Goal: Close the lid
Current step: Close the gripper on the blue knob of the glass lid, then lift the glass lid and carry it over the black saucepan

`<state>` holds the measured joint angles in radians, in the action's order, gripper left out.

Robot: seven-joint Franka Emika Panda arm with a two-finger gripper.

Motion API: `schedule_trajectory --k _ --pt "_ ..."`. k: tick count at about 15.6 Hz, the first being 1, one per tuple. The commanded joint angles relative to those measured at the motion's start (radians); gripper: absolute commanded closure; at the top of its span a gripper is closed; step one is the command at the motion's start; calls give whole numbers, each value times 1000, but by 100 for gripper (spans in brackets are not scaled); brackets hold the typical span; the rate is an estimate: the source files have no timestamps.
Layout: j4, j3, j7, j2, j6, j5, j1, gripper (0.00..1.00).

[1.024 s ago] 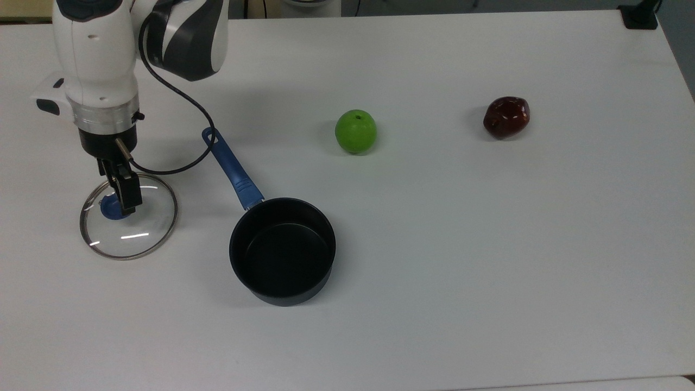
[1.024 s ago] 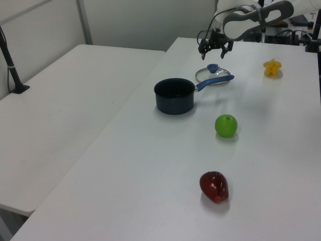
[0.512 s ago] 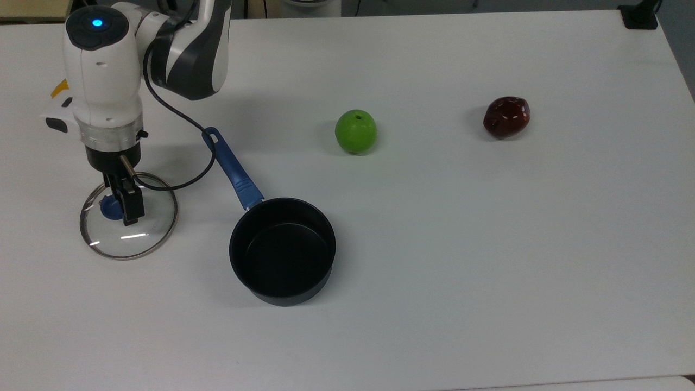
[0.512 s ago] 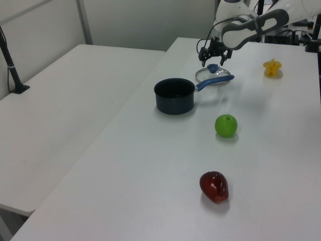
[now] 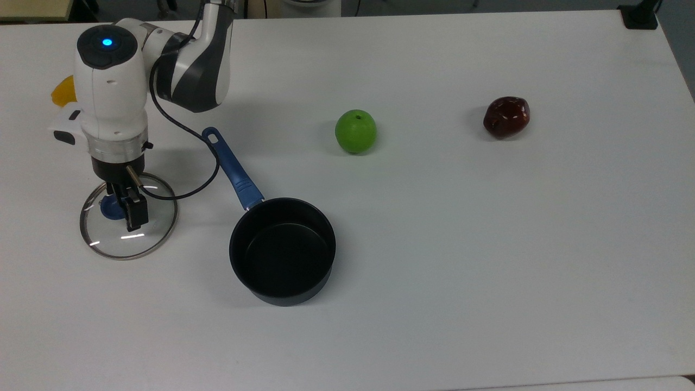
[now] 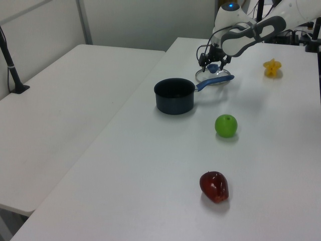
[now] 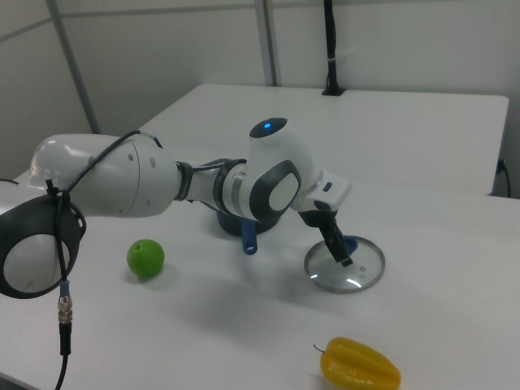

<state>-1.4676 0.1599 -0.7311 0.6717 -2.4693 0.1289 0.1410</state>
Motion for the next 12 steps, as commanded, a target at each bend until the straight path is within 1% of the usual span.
schedule_trajectory --k 1,2,3,5,8,12 --pt "13 9 -14 11 -16 21 -6 39" --pt "13 12 -14 11 -17 21 -6 48" --pt "15 15 -13 11 -17 21 -6 54" --pt "29 15 -5 11 -16 21 -6 61" --pt "42 18 4 5 -16 21 -6 63" --pt "55 36 4 -27 -2 15 -8 63"
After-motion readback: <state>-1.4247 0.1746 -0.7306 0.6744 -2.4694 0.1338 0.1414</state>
